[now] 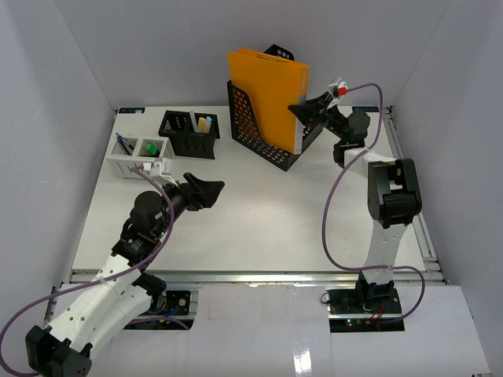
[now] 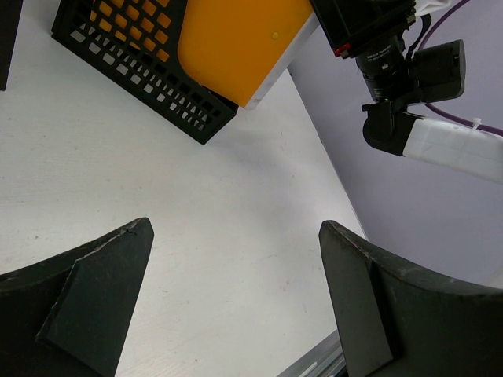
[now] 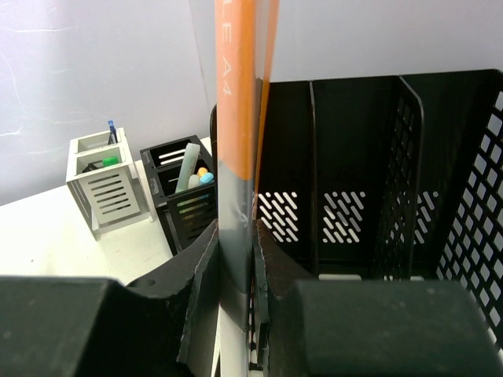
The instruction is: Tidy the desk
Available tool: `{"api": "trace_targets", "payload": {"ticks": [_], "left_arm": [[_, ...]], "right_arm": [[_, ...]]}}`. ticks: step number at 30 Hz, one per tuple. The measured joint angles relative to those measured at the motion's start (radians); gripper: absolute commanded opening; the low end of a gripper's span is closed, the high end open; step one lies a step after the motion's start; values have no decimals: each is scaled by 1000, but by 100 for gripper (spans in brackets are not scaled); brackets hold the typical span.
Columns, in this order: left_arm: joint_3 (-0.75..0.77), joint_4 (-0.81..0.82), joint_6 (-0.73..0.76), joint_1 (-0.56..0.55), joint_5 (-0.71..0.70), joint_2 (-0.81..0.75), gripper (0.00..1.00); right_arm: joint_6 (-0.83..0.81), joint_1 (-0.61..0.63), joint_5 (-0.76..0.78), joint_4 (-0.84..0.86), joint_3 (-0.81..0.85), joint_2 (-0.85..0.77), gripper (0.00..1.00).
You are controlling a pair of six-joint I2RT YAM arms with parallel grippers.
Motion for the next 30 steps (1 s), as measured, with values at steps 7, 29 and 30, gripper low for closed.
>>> {"api": "trace_targets", "payload": {"ticks": [7,29,30], "left_arm": [[0,0,3,0,2,21,98],[0,29,2,0,17,61,98],[0,31,2,0,18,61,98]], "right_arm": [[-13,0,-1,3,23,7,8],[-35,0,-14,5,23,-3,8],[-35,0,-14,5,23,-7,8]]}}
